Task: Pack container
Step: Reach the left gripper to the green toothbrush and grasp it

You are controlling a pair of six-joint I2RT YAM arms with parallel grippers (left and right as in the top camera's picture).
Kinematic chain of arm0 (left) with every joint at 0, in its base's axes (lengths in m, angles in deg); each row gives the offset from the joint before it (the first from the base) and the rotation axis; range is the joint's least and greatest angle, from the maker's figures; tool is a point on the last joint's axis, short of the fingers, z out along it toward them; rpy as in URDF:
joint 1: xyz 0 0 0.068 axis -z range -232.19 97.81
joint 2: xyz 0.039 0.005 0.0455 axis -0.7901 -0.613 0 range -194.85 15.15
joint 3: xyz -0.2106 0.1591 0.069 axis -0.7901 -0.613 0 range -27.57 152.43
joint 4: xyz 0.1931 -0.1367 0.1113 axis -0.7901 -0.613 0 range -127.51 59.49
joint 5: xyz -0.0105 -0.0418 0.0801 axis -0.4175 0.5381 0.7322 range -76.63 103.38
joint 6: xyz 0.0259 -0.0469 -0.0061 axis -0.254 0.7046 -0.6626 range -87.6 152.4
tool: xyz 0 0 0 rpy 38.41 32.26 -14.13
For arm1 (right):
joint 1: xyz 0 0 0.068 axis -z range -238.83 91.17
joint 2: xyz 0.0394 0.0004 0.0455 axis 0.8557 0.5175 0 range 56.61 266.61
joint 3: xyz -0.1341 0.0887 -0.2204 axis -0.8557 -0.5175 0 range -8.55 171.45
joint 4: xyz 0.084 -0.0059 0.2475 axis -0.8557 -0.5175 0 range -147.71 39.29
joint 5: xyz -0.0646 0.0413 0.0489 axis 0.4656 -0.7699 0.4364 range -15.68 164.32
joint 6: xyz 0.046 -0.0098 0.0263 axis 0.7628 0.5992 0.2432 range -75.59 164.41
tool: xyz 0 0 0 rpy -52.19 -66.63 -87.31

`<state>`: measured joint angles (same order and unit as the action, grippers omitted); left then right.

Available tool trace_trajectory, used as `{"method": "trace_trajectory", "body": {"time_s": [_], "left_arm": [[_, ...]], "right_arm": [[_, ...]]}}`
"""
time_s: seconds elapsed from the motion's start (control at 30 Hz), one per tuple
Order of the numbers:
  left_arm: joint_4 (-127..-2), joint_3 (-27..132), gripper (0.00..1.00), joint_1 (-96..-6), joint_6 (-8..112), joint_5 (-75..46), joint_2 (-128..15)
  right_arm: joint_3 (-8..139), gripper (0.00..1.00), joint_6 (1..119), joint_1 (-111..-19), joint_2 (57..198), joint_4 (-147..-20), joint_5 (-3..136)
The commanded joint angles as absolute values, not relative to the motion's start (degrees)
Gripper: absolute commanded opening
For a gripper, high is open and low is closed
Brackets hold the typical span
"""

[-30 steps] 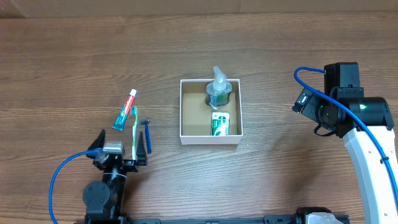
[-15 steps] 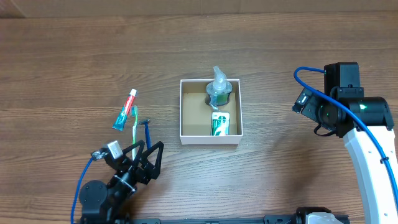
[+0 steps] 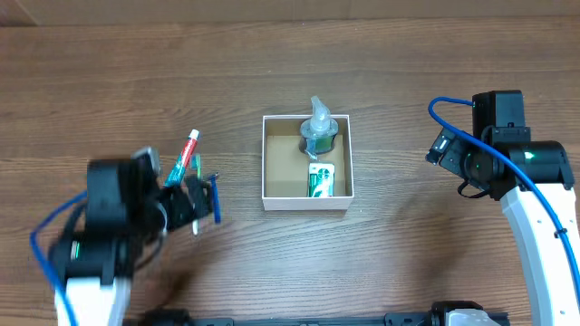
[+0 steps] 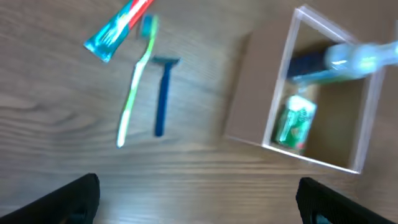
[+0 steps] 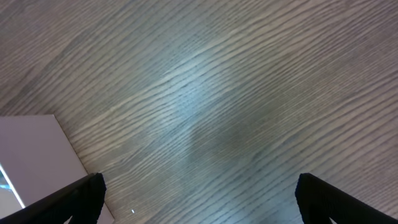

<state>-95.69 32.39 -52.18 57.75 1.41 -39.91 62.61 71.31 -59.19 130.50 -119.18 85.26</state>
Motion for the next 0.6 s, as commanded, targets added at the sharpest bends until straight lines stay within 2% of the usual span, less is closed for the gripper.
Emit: {"method": "trace_trajectory", "body": {"time_s": [0.0, 0.2, 0.23, 0.37, 0.5, 0.57], "left_arm": [[-97.0, 34.2, 1.00, -52.0, 54.7, 3.3, -52.2], [-95.9, 34.2, 1.00, -51.7, 54.2, 4.5, -70.4], [-95.2, 34.2, 0.96, -51.2, 54.3, 6.5, -72.7], [-92.9, 34.1, 0.94, -48.7, 54.9, 16.2, -75.9], [-89.6, 34.1, 0.93, -47.2, 54.3, 20.0, -75.8], [-87.4, 34.0, 0.86, -47.2, 51.3, 19.9, -75.9]], "right_arm": [[63.9, 1.00, 71.0, -59.0, 130.0, -118.9, 85.8], [63.9, 1.00, 71.0, -59.0, 130.0, -118.9, 85.8], [63.9, 1.00, 71.0, -59.0, 130.0, -118.9, 85.8], [63.9, 1.00, 71.0, -59.0, 130.0, -118.9, 85.8], [63.9, 1.00, 71.0, -59.0, 130.0, -118.9, 85.8], [63.9, 1.00, 71.0, -59.0, 130.0, -118.9, 85.8]]}}
